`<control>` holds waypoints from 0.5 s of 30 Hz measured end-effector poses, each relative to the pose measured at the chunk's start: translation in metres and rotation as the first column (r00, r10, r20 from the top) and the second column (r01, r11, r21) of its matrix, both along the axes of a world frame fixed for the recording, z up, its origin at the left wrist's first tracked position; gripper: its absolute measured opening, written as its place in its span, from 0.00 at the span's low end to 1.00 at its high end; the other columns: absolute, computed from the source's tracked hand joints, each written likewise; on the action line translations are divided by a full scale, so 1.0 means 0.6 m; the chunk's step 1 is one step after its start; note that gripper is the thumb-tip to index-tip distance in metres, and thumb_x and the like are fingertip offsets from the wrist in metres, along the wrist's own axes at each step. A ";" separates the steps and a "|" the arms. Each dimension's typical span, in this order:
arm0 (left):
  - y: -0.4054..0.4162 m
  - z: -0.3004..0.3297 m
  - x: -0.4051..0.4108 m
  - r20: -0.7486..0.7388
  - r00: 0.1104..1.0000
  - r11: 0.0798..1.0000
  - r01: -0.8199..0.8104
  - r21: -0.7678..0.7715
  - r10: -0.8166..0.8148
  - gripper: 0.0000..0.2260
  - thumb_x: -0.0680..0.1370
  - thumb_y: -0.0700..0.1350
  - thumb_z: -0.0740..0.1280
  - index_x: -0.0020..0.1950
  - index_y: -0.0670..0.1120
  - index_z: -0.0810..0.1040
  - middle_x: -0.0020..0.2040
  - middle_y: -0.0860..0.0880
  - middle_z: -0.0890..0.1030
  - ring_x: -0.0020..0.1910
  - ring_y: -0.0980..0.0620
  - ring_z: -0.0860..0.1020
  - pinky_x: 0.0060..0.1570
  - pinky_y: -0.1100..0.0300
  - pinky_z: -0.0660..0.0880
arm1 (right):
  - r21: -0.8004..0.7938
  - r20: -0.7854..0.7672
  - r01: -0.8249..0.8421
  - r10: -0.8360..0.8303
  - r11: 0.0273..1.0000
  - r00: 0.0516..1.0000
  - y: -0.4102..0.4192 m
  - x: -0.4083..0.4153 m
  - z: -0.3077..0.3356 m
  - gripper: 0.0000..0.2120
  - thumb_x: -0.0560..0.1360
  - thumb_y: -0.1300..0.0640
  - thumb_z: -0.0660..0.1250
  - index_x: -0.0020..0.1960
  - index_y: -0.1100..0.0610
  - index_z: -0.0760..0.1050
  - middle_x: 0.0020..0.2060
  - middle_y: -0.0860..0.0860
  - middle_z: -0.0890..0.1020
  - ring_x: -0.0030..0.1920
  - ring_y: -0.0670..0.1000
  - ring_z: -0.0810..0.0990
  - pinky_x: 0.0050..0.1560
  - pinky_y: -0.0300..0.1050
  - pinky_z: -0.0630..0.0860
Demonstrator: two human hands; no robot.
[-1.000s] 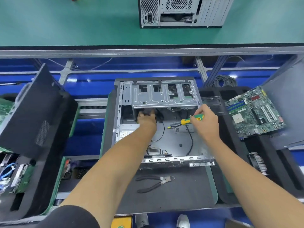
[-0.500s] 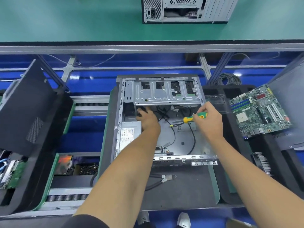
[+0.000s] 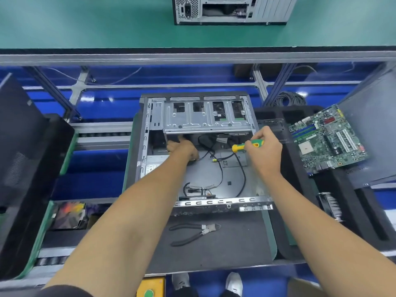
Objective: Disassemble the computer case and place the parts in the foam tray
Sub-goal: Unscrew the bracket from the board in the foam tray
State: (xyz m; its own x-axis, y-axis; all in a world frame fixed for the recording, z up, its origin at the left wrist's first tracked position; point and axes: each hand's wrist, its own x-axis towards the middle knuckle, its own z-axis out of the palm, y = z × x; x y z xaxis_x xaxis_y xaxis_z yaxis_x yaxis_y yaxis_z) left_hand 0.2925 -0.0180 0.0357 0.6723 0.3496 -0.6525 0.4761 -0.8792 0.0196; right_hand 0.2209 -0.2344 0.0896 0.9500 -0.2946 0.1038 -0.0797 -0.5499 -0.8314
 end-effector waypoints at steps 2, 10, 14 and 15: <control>0.004 -0.001 0.002 0.047 0.999 0.997 0.026 -0.067 -0.023 0.42 0.77 0.53 0.74 0.81 0.39 0.55 0.76 0.35 0.62 0.75 0.38 0.65 0.72 0.49 0.69 | 0.000 0.007 0.002 -0.002 1.000 1.000 -0.001 0.000 0.000 0.12 0.69 0.59 0.72 0.39 0.51 0.68 0.31 0.46 0.75 0.31 0.41 0.72 0.31 0.43 0.70; -0.007 0.000 -0.020 0.147 0.955 0.947 0.280 -0.159 -0.257 0.26 0.79 0.41 0.71 0.75 0.44 0.66 0.70 0.40 0.74 0.70 0.38 0.72 0.70 0.44 0.71 | -0.001 0.000 0.001 -0.001 1.000 1.000 -0.001 0.000 0.000 0.11 0.70 0.60 0.72 0.39 0.52 0.69 0.32 0.48 0.76 0.30 0.43 0.71 0.31 0.43 0.71; 0.003 0.021 -0.012 0.160 0.815 0.816 0.573 -0.075 -0.558 0.16 0.80 0.46 0.72 0.68 0.46 0.80 0.64 0.44 0.81 0.64 0.42 0.77 0.66 0.52 0.74 | 0.002 0.024 0.019 -0.019 1.000 1.000 -0.004 -0.001 0.002 0.10 0.69 0.65 0.71 0.39 0.58 0.69 0.33 0.52 0.77 0.32 0.49 0.72 0.34 0.55 0.76; 0.007 0.027 -0.011 0.151 0.790 0.789 0.609 -0.078 -0.595 0.15 0.79 0.46 0.72 0.66 0.46 0.81 0.62 0.44 0.82 0.63 0.42 0.78 0.63 0.54 0.75 | -0.003 0.025 0.025 -0.025 1.000 0.999 -0.005 -0.001 0.002 0.10 0.69 0.66 0.70 0.38 0.57 0.69 0.33 0.52 0.76 0.32 0.50 0.72 0.35 0.56 0.76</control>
